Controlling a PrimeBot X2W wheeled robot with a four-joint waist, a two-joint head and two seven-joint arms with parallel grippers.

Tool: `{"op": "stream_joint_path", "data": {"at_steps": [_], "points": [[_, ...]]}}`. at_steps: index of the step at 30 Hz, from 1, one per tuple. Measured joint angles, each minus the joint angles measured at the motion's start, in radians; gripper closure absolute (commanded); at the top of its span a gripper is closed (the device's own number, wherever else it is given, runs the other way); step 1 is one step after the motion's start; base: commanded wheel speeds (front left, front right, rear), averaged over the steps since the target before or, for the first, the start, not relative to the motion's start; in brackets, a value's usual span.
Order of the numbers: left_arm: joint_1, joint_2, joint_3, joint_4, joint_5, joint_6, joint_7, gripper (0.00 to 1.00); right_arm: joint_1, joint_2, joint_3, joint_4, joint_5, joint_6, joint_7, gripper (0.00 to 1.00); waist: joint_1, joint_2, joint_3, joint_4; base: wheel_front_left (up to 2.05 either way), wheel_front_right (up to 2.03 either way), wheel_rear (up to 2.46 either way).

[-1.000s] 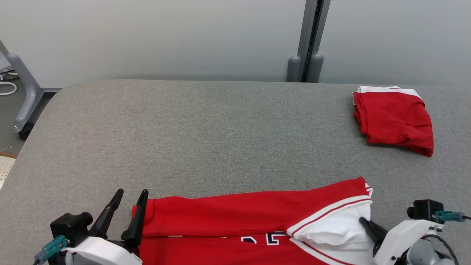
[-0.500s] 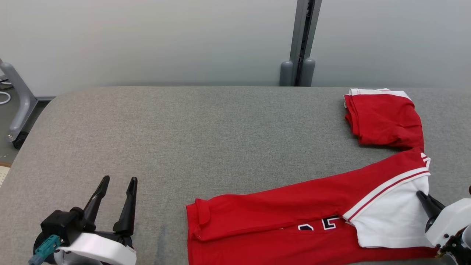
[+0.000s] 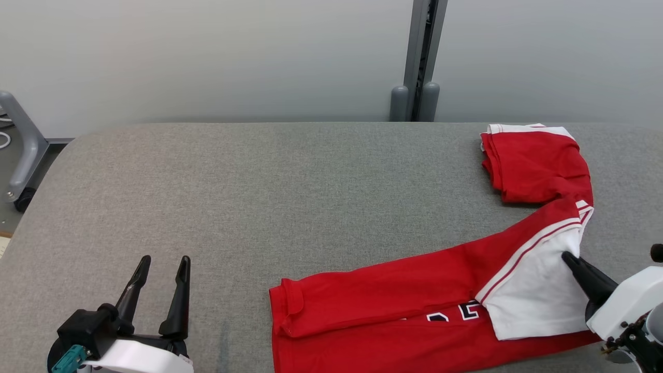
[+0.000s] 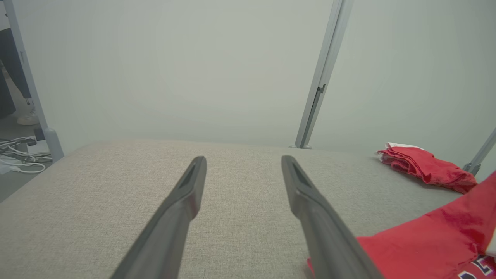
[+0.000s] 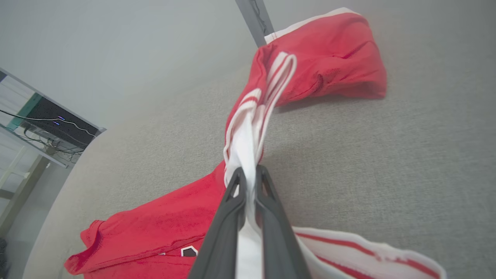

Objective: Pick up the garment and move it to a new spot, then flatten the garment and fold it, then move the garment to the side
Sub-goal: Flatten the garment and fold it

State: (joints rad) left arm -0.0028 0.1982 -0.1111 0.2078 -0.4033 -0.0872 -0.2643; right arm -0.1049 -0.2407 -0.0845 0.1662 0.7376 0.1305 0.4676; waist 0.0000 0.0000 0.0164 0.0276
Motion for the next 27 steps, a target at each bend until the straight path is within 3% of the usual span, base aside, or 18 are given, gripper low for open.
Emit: {"op": "stream_joint_path", "data": {"at_steps": [8,12,18,27], "points": [[0.000,-0.031,0.029,0.032,0.031,-0.028,0.000,0.00,0.054,0.011,0.106,-0.189,0.108,0.000,0.090,1.00,0.0000,0.0000,-0.008,0.028,0.00,0.00,0.00],[0.000,-0.049,0.030,0.051,0.035,-0.035,0.000,0.00,0.062,0.015,0.158,-0.227,0.142,0.000,0.113,1.00,0.0000,0.0000,-0.016,0.054,0.00,0.00,0.00],[-0.003,-0.055,0.029,0.068,0.043,-0.039,0.000,0.00,0.051,0.074,0.226,-0.184,0.200,0.000,0.109,1.00,0.0000,0.0000,-0.024,0.108,0.00,0.00,0.00],[-0.007,-0.059,0.023,0.083,0.045,-0.041,0.000,0.00,0.009,0.098,0.283,-0.082,0.294,0.000,0.055,1.00,0.0000,0.0000,-0.014,0.201,0.00,0.00,0.00]]}}
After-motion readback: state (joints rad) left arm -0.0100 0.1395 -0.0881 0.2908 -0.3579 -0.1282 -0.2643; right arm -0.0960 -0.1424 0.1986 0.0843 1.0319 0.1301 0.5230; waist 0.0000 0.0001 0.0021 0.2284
